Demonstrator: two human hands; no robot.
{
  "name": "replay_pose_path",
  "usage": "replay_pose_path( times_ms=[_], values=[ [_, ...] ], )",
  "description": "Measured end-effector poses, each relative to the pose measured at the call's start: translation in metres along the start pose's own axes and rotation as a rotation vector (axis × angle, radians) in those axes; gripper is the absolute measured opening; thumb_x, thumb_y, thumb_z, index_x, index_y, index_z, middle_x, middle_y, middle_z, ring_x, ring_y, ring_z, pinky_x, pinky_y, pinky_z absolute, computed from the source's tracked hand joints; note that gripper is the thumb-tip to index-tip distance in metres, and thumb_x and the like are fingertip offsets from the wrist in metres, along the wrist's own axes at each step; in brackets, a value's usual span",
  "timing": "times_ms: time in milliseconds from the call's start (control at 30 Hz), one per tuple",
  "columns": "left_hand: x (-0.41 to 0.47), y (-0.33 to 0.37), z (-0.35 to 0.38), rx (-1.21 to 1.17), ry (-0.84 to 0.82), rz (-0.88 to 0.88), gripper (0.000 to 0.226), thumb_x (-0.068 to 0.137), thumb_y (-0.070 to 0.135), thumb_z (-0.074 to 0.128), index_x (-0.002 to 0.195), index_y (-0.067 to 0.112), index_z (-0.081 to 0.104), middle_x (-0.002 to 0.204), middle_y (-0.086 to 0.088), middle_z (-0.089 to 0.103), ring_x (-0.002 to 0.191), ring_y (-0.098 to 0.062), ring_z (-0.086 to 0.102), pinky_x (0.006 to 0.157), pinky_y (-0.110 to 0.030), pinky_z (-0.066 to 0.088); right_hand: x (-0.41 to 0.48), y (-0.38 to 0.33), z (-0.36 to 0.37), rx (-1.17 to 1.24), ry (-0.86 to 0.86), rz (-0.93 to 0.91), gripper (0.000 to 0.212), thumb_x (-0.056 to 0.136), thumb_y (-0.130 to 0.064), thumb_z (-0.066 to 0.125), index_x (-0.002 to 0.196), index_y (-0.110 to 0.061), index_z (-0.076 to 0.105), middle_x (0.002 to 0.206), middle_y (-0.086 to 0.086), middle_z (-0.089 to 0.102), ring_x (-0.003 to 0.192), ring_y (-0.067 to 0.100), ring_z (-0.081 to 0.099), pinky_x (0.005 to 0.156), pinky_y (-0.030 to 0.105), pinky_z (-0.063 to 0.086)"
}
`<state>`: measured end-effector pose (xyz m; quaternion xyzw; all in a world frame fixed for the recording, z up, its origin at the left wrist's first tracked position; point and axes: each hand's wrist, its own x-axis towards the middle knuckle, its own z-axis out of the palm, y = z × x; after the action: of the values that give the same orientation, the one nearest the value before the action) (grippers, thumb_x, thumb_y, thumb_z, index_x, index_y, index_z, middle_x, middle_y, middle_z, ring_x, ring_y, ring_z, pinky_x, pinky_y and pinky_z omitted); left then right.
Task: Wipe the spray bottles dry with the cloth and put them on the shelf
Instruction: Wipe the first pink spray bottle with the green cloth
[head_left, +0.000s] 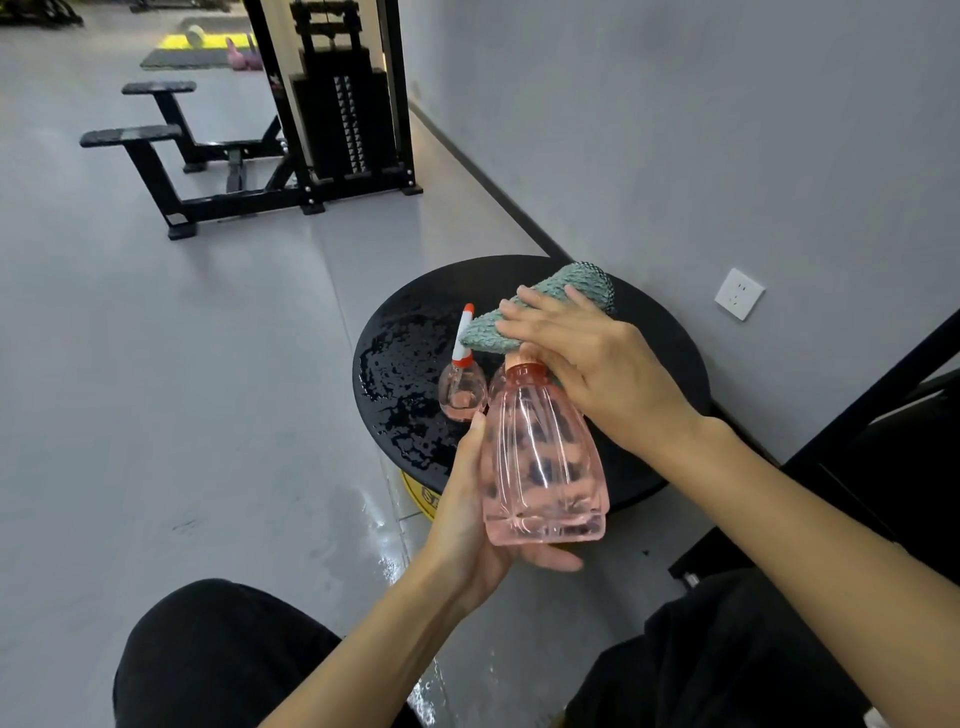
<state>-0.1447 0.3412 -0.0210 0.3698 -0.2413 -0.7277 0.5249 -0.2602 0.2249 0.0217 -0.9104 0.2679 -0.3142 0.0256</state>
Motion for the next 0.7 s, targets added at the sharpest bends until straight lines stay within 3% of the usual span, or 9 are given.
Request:
replay_pose_path(
  times_ms=[100,200,400,467,567,700],
  values=[
    [-0.001,-0.001,0.0,-0.019,-0.002,-0.007,0.063,0.088,0.063,0.032,0.117,0.017,0.065,0.101,-0.011,0.074,0.076,-0.031,0.072,0.041,-0.039,0.056,-0.002,-0.002,-0.003,0.037,0.043,-0.006,0.028,0.092,-0.006,0.056,0.117,-0.005,0.067,0.125,0.008,0.065,0.126,0.022,0.055,0.111,0.046,0.037],
    [0.001,0.0,-0.003,-0.022,0.014,0.002,0.063,0.091,0.063,0.029,0.118,0.019,0.065,0.104,-0.012,0.073,0.078,-0.031,0.072,0.043,-0.039,0.057,-0.009,-0.013,-0.008,0.128,0.022,0.011,0.028,0.095,-0.017,0.053,0.115,-0.007,0.069,0.123,0.005,0.067,0.124,0.017,0.056,0.111,0.04,0.038],
    [0.004,0.01,-0.001,0.006,0.057,0.068,0.056,0.093,0.058,0.029,0.084,0.032,0.077,0.094,-0.007,0.076,0.074,-0.029,0.073,0.043,-0.038,0.056,-0.023,-0.041,-0.025,0.233,0.008,0.051,0.027,0.096,-0.016,0.054,0.118,-0.01,0.068,0.125,0.001,0.066,0.124,0.011,0.056,0.105,0.03,0.045],
    [0.006,0.013,-0.002,0.002,0.079,0.078,0.053,0.092,0.056,0.032,0.088,0.027,0.076,0.091,-0.008,0.075,0.072,-0.031,0.073,0.043,-0.037,0.056,-0.027,-0.05,-0.031,0.254,0.008,0.073,0.03,0.096,-0.022,0.05,0.118,-0.011,0.069,0.125,0.0,0.066,0.124,0.009,0.056,0.104,0.029,0.045],
    [0.006,0.014,-0.005,0.0,0.118,0.109,0.05,0.096,0.055,0.03,0.103,0.022,0.067,0.083,-0.005,0.074,0.071,-0.028,0.073,0.043,-0.037,0.055,-0.034,-0.06,-0.037,0.224,-0.004,0.1,0.034,0.096,-0.027,0.047,0.119,-0.015,0.069,0.126,-0.005,0.065,0.125,0.005,0.055,0.104,0.028,0.045],
    [0.004,0.013,-0.004,0.019,0.116,0.106,0.048,0.097,0.053,0.03,0.093,0.025,0.069,0.074,-0.003,0.072,0.059,-0.024,0.071,0.044,-0.038,0.057,-0.038,-0.063,-0.037,0.081,-0.095,0.095,0.039,0.098,-0.037,0.042,0.129,-0.025,0.062,0.138,-0.014,0.055,0.137,0.002,0.039,0.108,0.035,0.036]
  ],
)
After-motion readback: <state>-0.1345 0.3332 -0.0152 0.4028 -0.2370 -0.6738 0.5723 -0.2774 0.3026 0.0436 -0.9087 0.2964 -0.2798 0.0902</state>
